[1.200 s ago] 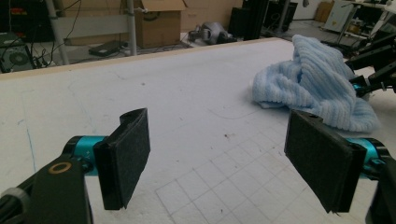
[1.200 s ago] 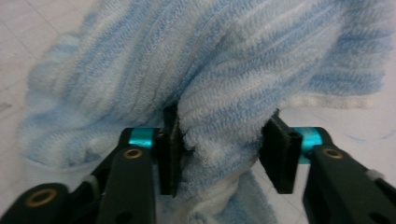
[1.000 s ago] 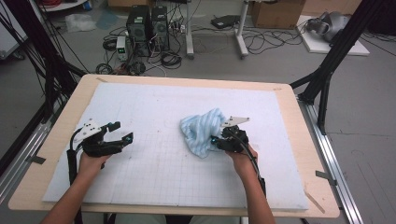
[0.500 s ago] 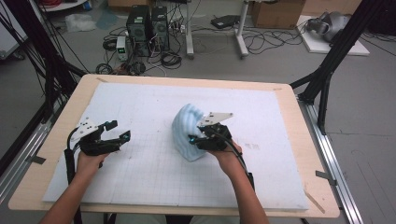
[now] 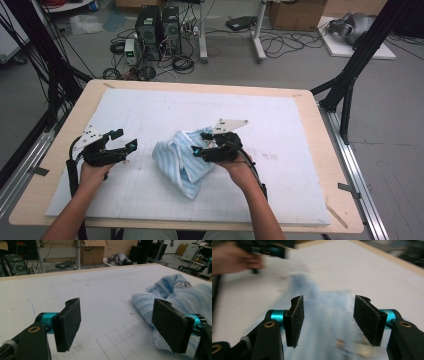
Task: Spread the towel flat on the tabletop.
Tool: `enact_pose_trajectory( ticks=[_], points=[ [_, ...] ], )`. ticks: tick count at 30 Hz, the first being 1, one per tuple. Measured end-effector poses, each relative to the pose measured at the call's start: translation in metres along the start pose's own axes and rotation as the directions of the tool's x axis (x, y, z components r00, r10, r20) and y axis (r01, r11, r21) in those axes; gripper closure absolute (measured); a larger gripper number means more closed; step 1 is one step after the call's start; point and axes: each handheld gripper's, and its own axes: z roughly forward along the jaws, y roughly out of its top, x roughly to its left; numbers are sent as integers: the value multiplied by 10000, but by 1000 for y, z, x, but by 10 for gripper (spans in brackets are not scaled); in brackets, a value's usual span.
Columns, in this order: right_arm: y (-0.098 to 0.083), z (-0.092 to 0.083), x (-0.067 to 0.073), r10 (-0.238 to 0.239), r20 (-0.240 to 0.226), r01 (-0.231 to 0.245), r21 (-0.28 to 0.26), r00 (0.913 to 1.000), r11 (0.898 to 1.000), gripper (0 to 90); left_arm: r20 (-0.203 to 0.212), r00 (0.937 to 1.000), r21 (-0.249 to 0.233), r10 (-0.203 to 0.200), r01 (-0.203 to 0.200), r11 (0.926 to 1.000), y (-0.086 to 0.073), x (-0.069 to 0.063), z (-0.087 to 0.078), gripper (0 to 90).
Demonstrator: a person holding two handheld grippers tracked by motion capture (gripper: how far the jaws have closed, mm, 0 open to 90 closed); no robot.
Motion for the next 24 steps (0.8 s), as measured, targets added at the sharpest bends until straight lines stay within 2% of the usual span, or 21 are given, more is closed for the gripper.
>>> enact_pose_trajectory(
  ticks=[1,2,3,4,5,6,7,8,9,13,14,15,17,18,19,20,21,24],
  points=[
    [-5,-8,-8,124,1165,-162,314,9931,9994,417,116,9999,18,-16,15,10000,1,-2,1,253],
    [-5,-8,-8,124,1165,-162,314,9931,9994,417,116,9999,18,-16,15,10000,1,-2,1,259],
    [-14,-13,-16,382,1862,-476,464,9818,9978,407,324,9995,46,-25,23,10000,2,-4,3,265],
    [-14,-13,-16,382,1862,-476,464,9818,9978,407,324,9995,46,-25,23,10000,2,-4,3,270],
    [-25,-16,-23,735,2273,-899,624,9710,9940,385,590,9982,139,-82,73,9999,2,-8,5,272],
    [-25,-16,-23,735,2273,-899,624,9710,9940,385,590,9982,139,-82,73,9999,2,-8,5,273],
    [-35,-17,-27,1063,2375,-1278,770,9656,9888,375,966,9953,280,-85,58,9996,2,-13,10,275],
    [-40,-17,-28,1161,2318,-1383,820,9658,9870,375,966,9953,280,-85,58,9996,2,-13,10,276],
    [-44,-15,-28,1164,2309,-1423,987,9660,9849,373,1248,9922,448,-5,-51,9990,2,-19,13,278],
    [-56,-5,-23,969,1371,-1169,1462,9858,9823,374,1408,9899,561,155,-236,9981,1,-24,18,281],
    [-56,-5,-23,969,1371,-1169,1462,9858,9823,374,1408,9899,561,155,-236,9981,1,-24,18,280],
    [-60,3,-22,987,976,-1151,1804,9903,9768,387,1390,9902,552,103,-181,9983,1,-24,17,280],
    [-64,10,-21,1071,564,-1171,2222,9926,9680,527,1320,9912,521,46,-115,9986,1,-22,17,280],
    [-64,10,-21,1071,564,-1171,2222,9926,9680,527,1320,9912,521,46,-115,9986,1,-22,17,281],
    [-63,14,-20,976,406,-1043,2260,9944,9685,737,1223,9925,491,34,-95,9988,1,-20,16,281],
    [-63,14,-20,976,406,-1043,2260,9944,9685,737,1223,9925,491,34,-95,9988,1,-20,16,282],
    [-57,13,-19,968,430,-1027,1697,9944,9801,780,1107,9939,423,8,-56,9991,2,-19,15,283],
    [-41,12,-21,1223,541,-1266,837,9910,9884,782,983,9951,355,-35,0,9994,2,-17,13,287]
  ],
)
